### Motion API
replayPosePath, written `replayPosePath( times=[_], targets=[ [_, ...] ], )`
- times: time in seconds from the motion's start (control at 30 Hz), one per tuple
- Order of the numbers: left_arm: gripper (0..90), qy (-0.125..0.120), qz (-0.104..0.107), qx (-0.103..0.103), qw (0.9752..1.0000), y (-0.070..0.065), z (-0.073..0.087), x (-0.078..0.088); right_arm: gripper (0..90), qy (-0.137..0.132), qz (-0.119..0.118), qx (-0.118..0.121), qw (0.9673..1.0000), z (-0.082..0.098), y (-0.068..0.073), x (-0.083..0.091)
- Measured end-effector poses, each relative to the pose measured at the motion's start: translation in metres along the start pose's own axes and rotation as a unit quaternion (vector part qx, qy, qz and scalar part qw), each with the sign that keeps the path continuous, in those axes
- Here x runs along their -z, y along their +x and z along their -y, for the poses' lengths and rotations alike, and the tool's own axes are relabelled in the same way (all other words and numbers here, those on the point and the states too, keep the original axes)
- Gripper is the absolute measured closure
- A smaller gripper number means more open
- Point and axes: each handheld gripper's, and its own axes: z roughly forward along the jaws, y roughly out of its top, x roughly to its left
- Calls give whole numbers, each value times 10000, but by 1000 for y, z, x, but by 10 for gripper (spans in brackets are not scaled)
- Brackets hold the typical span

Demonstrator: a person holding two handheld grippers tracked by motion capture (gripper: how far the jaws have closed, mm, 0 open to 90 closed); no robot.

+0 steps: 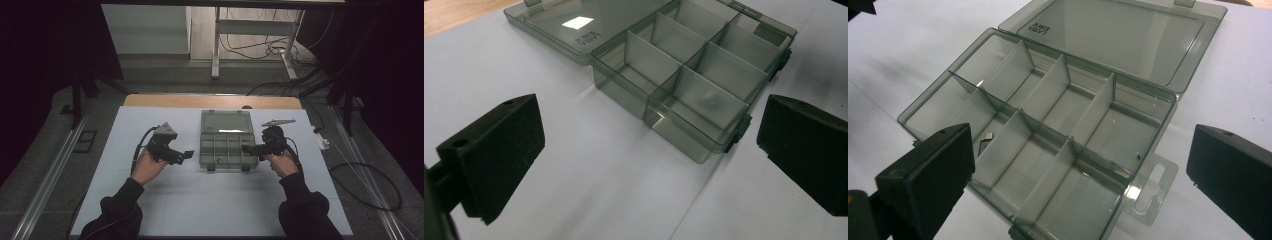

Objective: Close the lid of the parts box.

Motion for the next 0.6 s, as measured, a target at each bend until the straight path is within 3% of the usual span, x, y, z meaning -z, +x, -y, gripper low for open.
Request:
replayPosePath(
  times=[0.23, 0.3, 0.53, 0.6],
  targets=[
    [0, -13, -10, -47, 10000, 0, -5, -8, 0, 85, 66, 31, 9999, -9, -2, -10],
    [0, -6, 39, 14, 10000, 1, -7, -10, 0, 68, 8, -109, 9999, -12, -3, -14],
    [0, 54, 80, 90, 9999, 4, -12, -18, 0, 88, 167, -199, 9996, -21, -6, -23],
    [0, 91, 97, 122, 9998, 5, -13, -22, 0, 208, 286, -167, 9992, -24, -7, -26]
  ],
)
